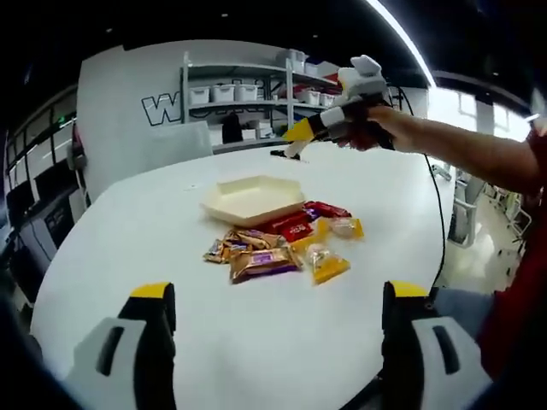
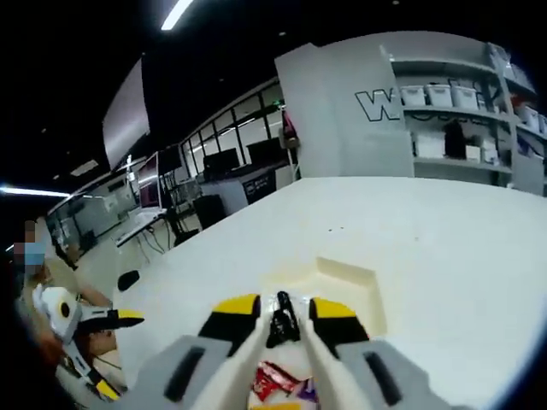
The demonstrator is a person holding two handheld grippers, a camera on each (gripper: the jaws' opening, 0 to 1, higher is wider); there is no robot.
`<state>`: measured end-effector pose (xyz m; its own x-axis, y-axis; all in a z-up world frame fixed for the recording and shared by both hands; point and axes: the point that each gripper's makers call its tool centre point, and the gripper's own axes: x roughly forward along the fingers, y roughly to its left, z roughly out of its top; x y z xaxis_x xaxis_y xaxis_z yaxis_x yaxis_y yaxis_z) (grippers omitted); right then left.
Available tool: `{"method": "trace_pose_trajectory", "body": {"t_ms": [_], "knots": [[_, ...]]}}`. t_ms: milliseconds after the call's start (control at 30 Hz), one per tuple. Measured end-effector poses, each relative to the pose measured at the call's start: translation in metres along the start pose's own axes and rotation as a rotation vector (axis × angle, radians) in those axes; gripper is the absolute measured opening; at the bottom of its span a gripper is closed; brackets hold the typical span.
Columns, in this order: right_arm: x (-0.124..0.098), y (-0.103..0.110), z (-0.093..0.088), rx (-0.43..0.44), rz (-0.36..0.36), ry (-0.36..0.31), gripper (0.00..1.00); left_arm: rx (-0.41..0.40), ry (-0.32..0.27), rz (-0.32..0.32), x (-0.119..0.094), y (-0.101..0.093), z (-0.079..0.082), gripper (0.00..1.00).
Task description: Place the target food into the container with the food tongs after gripping and lifting it, then release it inside without dropping or visibly crushing the food.
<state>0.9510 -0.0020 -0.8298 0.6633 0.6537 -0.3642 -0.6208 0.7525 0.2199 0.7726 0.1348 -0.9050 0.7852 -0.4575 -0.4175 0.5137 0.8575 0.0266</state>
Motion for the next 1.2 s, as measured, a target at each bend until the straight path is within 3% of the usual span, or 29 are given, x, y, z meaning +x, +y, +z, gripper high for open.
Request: {"method": "trace_pose_trajectory", "body": {"t_ms": [100,200,300,767,1200], "knots": [[0.007,-0.003,0.003,0.011,0.0,-0.003,0.18,-0.007,-0.005,-0.001,-0.003,0.001,0.001,0.99],[0.009,-0.005,0.018,0.022,0.002,-0.083,0.22,-0.005,0.002,0.002,-0.003,0.002,-0.001,0.99],[0.004,-0.005,0.022,0.04,0.006,-0.094,0.21,-0.005,0.007,0.001,-0.003,0.001,-0.003,0.99],[-0.014,-0.009,-0.002,0.02,-0.004,-0.053,0.22,-0.003,-0.005,0.0,-0.002,-0.001,0.001,0.99],[-0.028,0.008,-0.028,0.019,0.009,-0.019,0.22,-0.01,-0.002,-0.01,-0.006,-0.005,0.001,0.99]]}}
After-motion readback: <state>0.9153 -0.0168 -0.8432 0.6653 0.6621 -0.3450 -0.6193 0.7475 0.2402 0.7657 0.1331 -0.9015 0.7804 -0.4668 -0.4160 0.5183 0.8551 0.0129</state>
